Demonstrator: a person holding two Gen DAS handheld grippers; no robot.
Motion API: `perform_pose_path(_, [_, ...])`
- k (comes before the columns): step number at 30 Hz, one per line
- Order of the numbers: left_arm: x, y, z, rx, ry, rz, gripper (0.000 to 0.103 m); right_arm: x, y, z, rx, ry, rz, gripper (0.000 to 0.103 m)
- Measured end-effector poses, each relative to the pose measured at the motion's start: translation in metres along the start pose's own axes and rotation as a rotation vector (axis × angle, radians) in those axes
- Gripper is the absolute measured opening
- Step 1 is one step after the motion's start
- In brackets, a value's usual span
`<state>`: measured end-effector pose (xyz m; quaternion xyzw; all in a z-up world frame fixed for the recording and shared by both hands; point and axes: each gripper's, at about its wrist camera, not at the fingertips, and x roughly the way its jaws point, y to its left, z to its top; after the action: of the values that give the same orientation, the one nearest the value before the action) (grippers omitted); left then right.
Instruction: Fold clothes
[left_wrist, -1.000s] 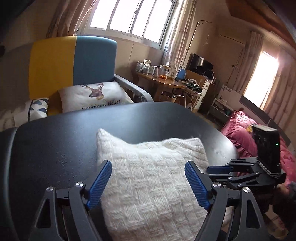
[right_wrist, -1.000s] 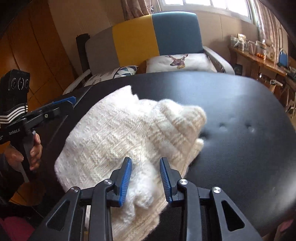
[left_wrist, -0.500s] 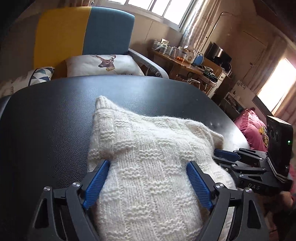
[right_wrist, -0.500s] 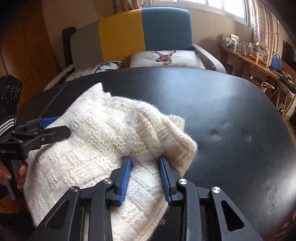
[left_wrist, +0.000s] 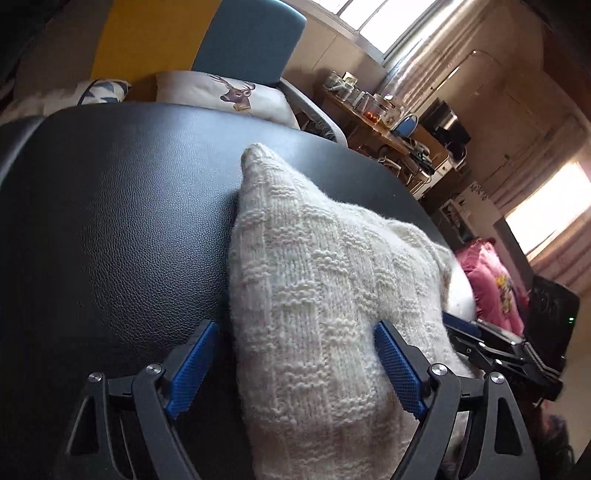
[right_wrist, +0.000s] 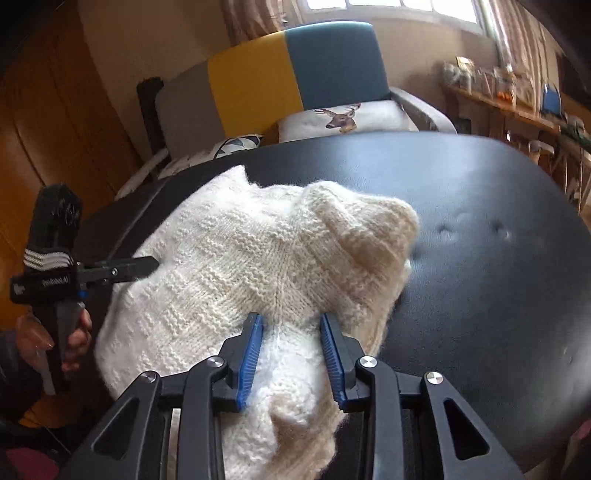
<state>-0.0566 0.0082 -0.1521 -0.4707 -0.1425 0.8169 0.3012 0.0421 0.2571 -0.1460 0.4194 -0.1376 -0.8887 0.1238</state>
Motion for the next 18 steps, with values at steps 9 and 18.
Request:
perform_pose_path(9, [0.003, 0.029, 0.018, -0.166, 0.087, -0.17, 0.095, -0.028, -0.103, -0.039, 0.648, 0.003, 0.383, 0.048])
perform_pose_path(18, [0.026, 0.015, 0.024, -0.178, 0.178, -0.222, 0.096, 0.022, -0.103, -0.031, 0.753, 0.114, 0.457, 0.057])
